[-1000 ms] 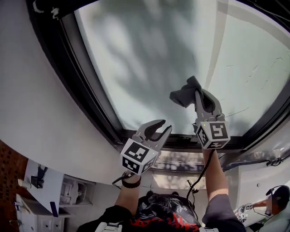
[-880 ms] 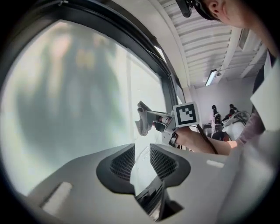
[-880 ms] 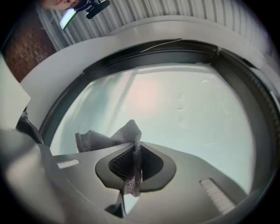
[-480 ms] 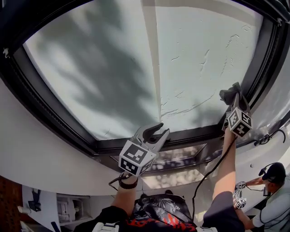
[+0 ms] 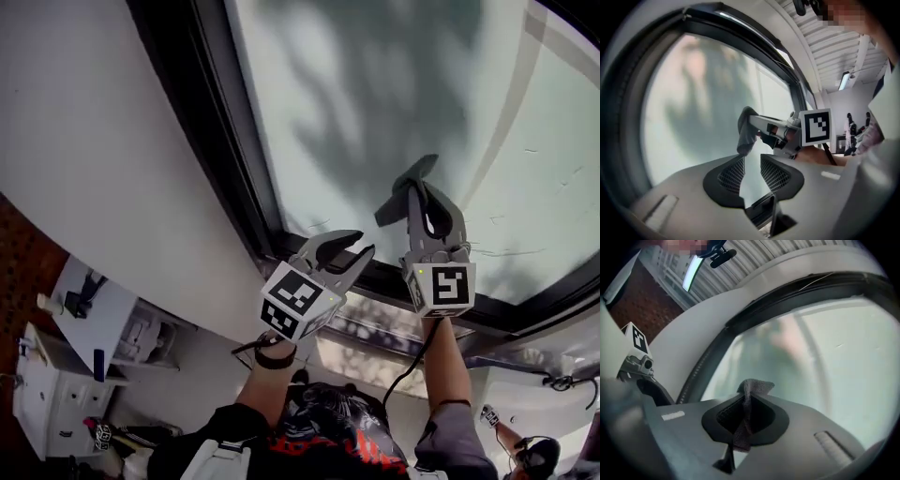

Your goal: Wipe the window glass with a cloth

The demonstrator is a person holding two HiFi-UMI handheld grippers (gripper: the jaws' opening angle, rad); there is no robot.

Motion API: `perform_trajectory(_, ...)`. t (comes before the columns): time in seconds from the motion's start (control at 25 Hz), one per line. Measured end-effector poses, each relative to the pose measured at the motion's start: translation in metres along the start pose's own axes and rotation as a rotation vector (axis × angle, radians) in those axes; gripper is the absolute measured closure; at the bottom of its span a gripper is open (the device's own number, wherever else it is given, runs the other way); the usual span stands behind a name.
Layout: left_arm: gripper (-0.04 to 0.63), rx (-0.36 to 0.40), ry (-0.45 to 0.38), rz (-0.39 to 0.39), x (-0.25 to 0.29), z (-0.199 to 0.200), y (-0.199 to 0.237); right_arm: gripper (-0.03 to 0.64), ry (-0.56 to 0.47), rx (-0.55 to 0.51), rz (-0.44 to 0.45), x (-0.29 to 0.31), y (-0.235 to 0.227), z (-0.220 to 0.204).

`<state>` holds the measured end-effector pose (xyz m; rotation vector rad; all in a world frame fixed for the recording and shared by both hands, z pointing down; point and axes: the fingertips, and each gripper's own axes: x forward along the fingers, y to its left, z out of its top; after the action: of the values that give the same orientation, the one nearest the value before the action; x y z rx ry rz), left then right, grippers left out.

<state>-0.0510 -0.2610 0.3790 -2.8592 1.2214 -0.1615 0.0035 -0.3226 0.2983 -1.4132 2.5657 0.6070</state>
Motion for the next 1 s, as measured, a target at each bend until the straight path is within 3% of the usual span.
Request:
perform_trajectory(0.12,0.5,-0.007,-0.029,0.172,-0.07,0.006,0.054,0.598,-0.011,0.059,0.196,0.06,0.099,-0.001)
perform_trajectory(0.24,0.5,-0.038,-0.05,0.281,-0.119,0.005,0.084,0.598,0.042,0.061,0.392,0.108,0.185,-0.014)
perform_trajectory(0.32,0.5,-0.057,-0.066,0.315,-0.131,0.005,0.092,0.598,0.106,-0.002,0.431,0.13,0.213,-0.032)
perform_trajectory(0.4,0.5,-0.06,-0.073,0.306,-0.13,0.005,0.091,0.598,0.158,-0.026,0.395,0.139,0.208,-0.048)
perform_trajectory(0.52,0.5,-0.061,-0.072,0.237,-0.114,0.002,0.08,0.598,0.185,0.005,0.288,0.123,0.164,-0.06)
perform_trajectory(0.68,0.5,-0.071,-0.075,0.102,-0.064,0.004,0.053,0.598,0.161,0.004,0.121,0.07,0.071,-0.052)
perform_trajectory(0.88,0.5,-0.039,-0.058,-0.122,0.003,0.014,-0.01,0.598,0.172,-0.058,-0.104,-0.017,-0.043,-0.04)
perform_trajectory(1.0,0.5,-0.017,-0.044,-0.217,0.039,0.016,-0.05,0.598,0.195,-0.006,-0.209,-0.081,-0.119,-0.049)
